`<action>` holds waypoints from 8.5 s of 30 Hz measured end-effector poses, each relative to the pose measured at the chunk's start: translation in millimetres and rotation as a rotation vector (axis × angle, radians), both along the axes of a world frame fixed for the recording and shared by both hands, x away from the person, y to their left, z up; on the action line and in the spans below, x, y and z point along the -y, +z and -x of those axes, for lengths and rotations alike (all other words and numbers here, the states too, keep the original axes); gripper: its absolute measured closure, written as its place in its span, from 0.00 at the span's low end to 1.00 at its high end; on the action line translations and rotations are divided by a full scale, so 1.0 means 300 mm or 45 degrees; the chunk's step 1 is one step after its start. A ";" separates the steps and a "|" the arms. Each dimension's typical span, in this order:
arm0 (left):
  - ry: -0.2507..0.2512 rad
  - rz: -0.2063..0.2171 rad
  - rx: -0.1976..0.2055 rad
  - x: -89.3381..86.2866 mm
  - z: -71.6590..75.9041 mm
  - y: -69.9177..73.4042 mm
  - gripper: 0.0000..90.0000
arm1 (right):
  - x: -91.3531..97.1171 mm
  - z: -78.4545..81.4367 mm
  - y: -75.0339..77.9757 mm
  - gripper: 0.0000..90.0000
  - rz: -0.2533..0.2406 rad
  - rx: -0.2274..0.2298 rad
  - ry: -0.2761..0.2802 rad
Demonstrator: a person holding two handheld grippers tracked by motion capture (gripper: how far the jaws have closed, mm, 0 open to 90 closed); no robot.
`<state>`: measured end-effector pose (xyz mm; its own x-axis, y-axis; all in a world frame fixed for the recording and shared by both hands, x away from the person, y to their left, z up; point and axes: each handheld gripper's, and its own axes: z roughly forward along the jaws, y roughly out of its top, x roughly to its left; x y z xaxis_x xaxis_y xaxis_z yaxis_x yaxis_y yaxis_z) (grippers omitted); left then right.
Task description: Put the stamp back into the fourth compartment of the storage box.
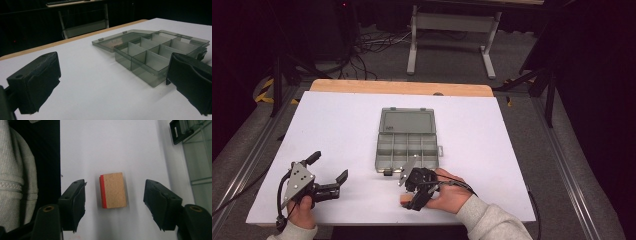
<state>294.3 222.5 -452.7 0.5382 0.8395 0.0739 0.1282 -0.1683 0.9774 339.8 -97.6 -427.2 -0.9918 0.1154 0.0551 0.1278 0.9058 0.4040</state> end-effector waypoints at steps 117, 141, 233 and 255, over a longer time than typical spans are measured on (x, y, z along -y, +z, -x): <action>-0.005 -0.006 -0.006 -0.002 -0.002 -0.001 0.00 | 0.092 -0.140 0.219 0.74 -0.210 0.249 -0.153; -0.008 -0.011 -0.009 -0.001 -0.002 0.000 0.00 | 0.119 -0.258 0.232 0.74 -0.160 0.277 -0.211; -0.012 -0.018 -0.027 0.002 -0.008 -0.011 0.00 | 0.222 -0.473 0.062 0.73 -0.005 0.177 -0.376; -0.024 -0.014 -0.030 0.004 -0.009 -0.012 0.01 | 0.216 -0.473 0.047 0.73 -0.002 0.168 -0.374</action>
<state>297.1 221.4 -456.2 0.5559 0.8282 0.0707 0.1475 -0.1820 0.9722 481.8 -162.5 -413.2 -0.9146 0.3978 -0.0718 0.3300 0.8374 0.4358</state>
